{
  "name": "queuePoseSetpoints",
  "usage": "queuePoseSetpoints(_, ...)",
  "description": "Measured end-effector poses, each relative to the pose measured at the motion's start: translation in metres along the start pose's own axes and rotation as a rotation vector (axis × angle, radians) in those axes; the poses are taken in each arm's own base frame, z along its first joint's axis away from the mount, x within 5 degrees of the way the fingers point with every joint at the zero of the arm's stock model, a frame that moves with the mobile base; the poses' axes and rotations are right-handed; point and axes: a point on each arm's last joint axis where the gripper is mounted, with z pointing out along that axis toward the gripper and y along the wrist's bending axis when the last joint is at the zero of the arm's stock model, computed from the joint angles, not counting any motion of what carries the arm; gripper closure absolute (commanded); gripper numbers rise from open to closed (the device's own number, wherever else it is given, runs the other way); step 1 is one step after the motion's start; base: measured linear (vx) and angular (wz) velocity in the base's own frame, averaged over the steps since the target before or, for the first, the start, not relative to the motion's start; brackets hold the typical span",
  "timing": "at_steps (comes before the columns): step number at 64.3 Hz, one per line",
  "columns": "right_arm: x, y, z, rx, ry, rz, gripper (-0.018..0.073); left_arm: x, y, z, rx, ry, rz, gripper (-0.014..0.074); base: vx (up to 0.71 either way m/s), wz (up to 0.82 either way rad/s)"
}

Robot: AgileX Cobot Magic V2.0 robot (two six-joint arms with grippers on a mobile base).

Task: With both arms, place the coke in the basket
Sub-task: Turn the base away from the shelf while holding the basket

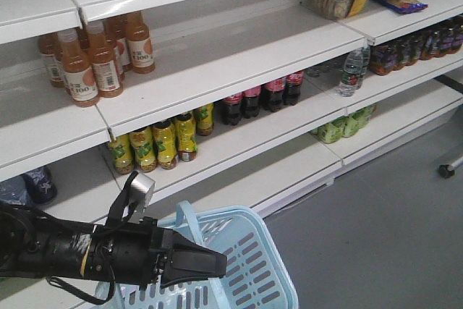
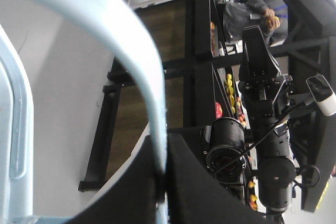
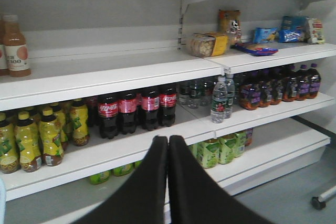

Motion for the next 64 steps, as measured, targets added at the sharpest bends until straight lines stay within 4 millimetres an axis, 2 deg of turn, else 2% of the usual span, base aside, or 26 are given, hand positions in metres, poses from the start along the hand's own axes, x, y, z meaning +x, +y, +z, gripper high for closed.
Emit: queuePoseSetpoints(64, 0.0, 0.0, 0.0, 0.0, 0.0, 0.0, 0.0569, 0.0, 0.0, 0.0, 0.0, 0.0, 0.0, 0.0603, -0.07, -0.45)
